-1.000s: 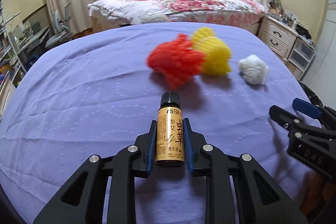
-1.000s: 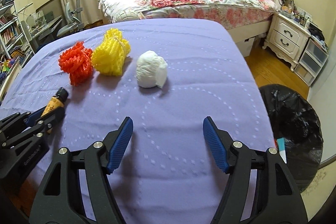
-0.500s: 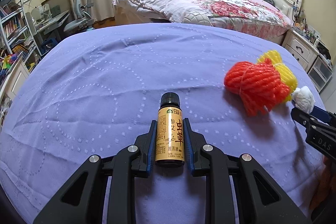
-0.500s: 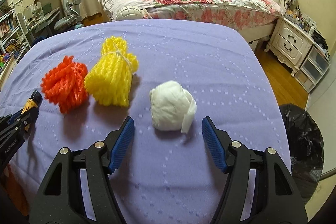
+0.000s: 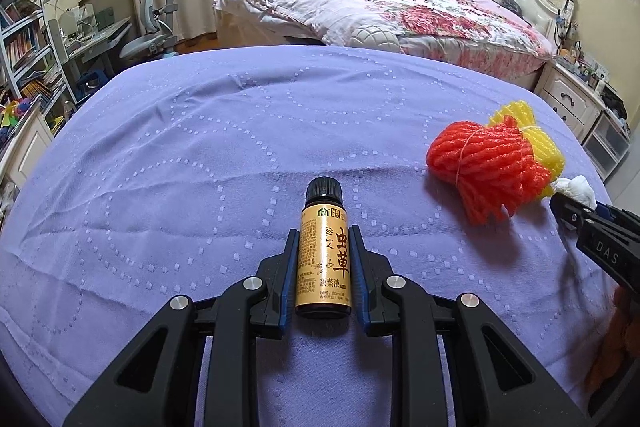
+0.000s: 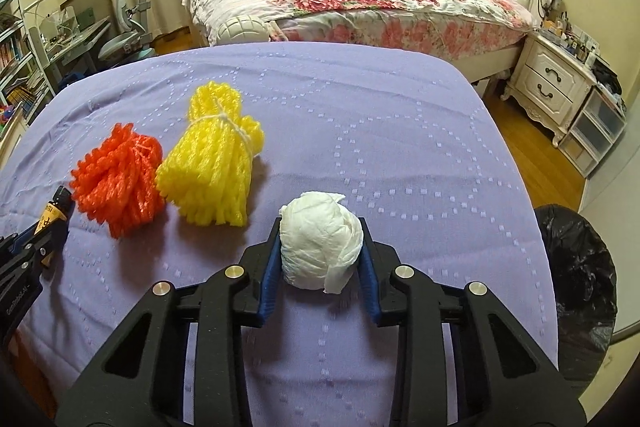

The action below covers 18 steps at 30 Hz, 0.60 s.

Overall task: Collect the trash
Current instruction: 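Lift the white ball and amber bottle and carry them over the bin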

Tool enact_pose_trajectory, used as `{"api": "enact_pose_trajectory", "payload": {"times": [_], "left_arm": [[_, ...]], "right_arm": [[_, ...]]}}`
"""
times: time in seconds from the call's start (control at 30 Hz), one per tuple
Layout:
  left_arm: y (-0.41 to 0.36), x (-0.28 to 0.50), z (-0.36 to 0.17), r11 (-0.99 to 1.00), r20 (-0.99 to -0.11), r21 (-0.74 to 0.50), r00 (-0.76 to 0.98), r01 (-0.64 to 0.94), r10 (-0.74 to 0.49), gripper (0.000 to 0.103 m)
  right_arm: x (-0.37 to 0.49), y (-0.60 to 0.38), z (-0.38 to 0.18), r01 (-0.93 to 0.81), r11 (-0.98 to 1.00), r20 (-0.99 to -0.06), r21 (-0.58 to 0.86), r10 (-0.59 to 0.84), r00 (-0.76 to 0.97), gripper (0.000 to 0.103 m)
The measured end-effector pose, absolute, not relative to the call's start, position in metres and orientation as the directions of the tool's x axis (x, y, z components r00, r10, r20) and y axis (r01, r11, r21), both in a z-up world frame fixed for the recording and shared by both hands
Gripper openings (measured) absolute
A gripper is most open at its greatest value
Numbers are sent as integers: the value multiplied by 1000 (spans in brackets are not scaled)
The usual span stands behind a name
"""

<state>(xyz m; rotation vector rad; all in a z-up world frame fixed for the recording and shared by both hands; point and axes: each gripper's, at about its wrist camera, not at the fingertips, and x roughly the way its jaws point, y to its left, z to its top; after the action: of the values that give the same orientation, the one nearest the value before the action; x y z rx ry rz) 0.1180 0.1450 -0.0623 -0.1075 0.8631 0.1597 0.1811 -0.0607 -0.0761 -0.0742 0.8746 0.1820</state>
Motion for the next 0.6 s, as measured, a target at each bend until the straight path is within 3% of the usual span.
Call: {"api": "enact_pose_trajectory", "payload": {"times": [0.6], "left_arm": [[116,85,-61,991,-756,-46,653,-125,47,25]], "right_arm": [[121,-69,-77,-225,974,-764,23,162,625,32]]}}
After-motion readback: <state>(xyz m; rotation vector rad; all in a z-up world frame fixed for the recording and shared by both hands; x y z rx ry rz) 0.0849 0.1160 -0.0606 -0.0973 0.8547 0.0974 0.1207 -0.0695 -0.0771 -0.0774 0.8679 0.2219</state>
